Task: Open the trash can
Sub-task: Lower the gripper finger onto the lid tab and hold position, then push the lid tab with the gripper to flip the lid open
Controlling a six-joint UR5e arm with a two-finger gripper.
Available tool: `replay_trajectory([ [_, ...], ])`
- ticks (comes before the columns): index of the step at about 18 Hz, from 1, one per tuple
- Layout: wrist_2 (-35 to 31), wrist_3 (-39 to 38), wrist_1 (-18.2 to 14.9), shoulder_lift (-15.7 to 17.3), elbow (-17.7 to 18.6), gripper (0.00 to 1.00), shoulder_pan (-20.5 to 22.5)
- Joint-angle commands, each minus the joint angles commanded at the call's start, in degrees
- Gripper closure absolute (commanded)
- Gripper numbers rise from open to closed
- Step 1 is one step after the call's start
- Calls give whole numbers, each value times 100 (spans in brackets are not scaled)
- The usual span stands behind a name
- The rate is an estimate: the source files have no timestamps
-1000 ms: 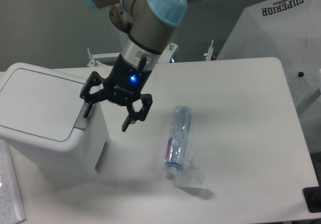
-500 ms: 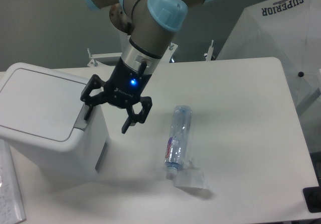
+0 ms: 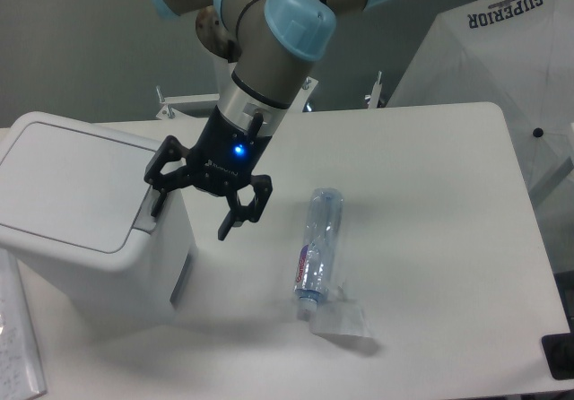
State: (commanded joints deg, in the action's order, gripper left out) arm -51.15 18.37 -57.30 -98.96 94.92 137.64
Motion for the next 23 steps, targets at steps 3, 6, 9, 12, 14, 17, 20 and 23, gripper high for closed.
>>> replay_trajectory([
  [3, 0, 0, 0, 0, 0, 0, 0],
  [6, 0, 0, 0, 0, 0, 0, 0],
  [9, 0, 0, 0, 0, 0, 0, 0],
  [12, 0, 0, 0, 0, 0, 0, 0],
  [14, 0, 0, -9, -35, 9, 0, -9],
  [17, -9, -9, 0, -62, 0, 0, -70],
  [20, -9, -9, 0, -62, -17, 0, -70],
  [23, 17, -17, 26, -35, -228, 0, -70],
])
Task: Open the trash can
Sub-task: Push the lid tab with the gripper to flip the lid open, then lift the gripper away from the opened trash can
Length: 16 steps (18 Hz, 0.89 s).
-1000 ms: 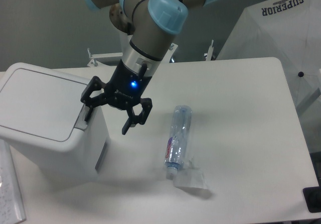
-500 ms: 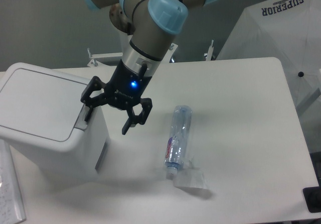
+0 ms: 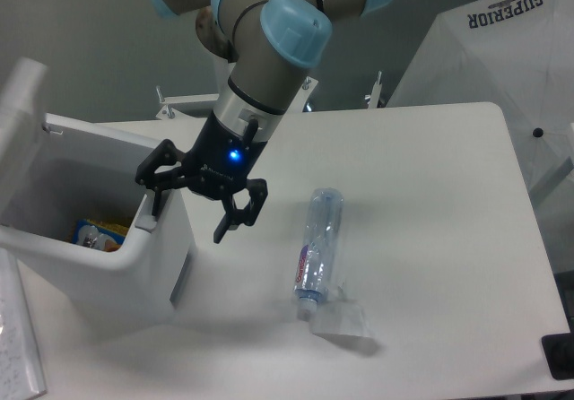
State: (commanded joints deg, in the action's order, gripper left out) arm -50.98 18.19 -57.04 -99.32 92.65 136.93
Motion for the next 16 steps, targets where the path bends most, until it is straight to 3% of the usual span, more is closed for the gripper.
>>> replay_trajectory([
  [4, 9, 35, 53, 9, -466, 0, 88],
  [9, -44, 990, 887, -184, -687, 0, 439],
  [13, -367, 2493, 862, -403, -704, 0, 790],
  [16, -851, 2873, 871, -650, -739, 0, 1037],
])
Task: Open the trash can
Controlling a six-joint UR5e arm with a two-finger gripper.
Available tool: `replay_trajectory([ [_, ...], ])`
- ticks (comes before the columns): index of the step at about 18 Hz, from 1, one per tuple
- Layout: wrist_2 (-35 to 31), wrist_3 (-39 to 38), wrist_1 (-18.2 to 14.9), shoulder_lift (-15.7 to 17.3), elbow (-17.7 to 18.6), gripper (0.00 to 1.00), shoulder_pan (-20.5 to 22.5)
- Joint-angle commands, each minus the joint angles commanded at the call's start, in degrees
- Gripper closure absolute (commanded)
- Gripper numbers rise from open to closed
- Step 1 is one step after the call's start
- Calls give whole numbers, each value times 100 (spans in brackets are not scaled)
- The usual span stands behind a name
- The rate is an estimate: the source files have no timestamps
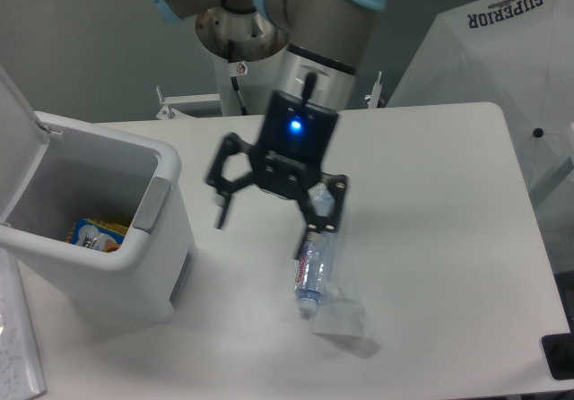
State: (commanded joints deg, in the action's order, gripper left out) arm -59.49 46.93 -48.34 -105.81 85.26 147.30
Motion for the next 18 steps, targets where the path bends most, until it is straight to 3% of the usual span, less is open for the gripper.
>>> replay_trajectory([
  [3, -578, 88, -26, -351, 26, 0, 158],
  [7, -2449, 904, -421, -887, -192, 0, 124],
  [8, -2697, 976, -683, -1002, -385, 0, 71],
  [10, -2796, 1064, -1604, -1204, -981, 0, 36],
  [12, -2944, 1632, -2518, -1493, -1632, 0, 27],
  [13, -3085, 1870, -2766, -1599, -1835, 0, 9],
  [18, -3297, 1987, -2839, -1627, -1855, 0, -96],
])
